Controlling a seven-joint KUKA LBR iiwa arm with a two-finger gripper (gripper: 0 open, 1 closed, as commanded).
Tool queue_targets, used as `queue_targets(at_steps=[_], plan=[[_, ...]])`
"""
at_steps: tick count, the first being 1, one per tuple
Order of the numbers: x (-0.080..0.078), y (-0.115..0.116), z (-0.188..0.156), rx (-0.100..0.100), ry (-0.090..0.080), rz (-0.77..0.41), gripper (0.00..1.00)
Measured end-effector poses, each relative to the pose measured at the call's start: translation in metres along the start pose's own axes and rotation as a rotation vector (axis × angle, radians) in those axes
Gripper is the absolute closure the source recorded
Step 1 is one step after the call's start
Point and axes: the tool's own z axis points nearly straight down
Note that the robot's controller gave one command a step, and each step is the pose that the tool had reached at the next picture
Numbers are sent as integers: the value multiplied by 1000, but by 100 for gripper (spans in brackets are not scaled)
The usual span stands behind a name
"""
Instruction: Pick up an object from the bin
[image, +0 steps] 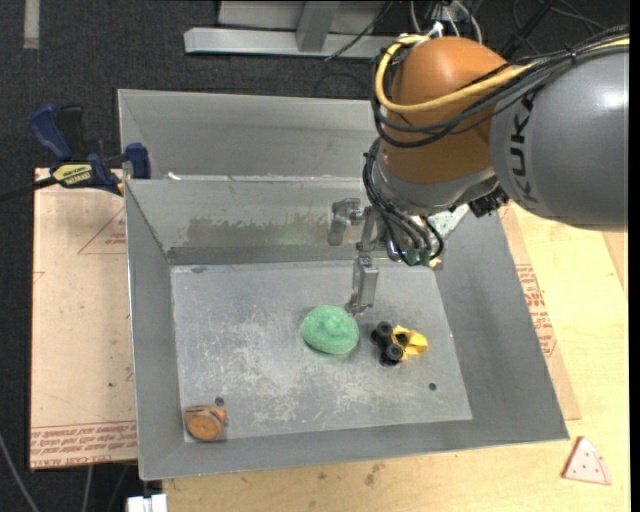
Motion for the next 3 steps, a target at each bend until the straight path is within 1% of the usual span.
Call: queue_targets(at_steps=[1,2,3], plan=[[-1,0,-5,-1,-8,2,0],[28,-17,32,-1,-12,-38,0],[31,-24,69,1,-7,-174,0]])
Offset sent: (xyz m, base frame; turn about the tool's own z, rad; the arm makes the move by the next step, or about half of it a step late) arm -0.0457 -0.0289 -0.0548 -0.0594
